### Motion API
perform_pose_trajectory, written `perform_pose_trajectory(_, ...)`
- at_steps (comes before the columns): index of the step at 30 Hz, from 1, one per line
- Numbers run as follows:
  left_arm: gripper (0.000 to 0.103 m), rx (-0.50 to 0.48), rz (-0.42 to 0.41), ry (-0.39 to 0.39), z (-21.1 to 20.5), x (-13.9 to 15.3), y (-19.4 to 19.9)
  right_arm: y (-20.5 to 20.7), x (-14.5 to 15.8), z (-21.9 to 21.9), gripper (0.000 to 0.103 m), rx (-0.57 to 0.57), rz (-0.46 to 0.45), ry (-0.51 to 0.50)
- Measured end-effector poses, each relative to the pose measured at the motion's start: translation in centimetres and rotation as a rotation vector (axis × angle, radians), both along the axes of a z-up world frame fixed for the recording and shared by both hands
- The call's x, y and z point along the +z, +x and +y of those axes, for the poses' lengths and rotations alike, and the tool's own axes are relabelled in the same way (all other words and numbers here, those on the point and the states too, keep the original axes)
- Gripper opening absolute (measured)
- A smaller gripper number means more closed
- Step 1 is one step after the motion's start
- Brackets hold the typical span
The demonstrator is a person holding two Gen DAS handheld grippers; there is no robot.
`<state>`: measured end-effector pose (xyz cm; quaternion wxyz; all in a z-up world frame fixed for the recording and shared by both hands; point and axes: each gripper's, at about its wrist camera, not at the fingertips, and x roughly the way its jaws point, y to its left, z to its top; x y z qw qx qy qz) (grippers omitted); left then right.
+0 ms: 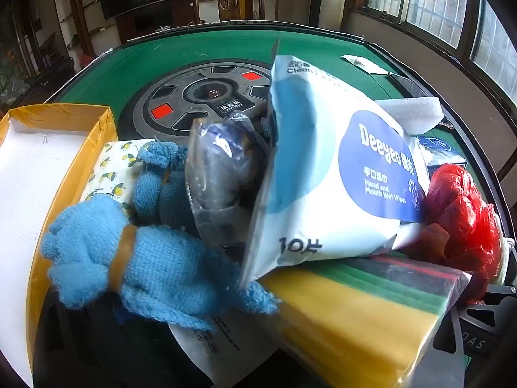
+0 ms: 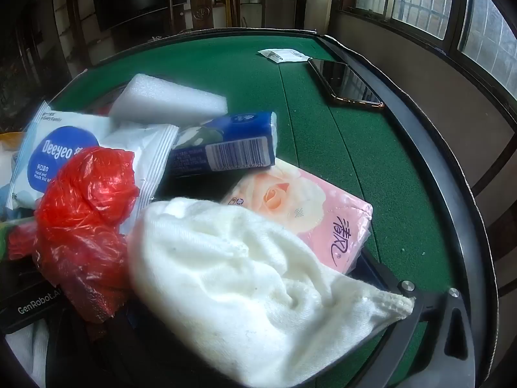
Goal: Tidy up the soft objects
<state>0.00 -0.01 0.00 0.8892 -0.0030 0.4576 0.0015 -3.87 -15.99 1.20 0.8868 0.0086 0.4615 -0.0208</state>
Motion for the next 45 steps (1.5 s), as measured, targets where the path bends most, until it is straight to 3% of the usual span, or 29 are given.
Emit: perform_pose_trajectory(45,0.103,0.0,0.0,-0.004,0.03,0.0,-0.01,0.04,0.06,-0.04,0.102,0.0,0.001,0.001)
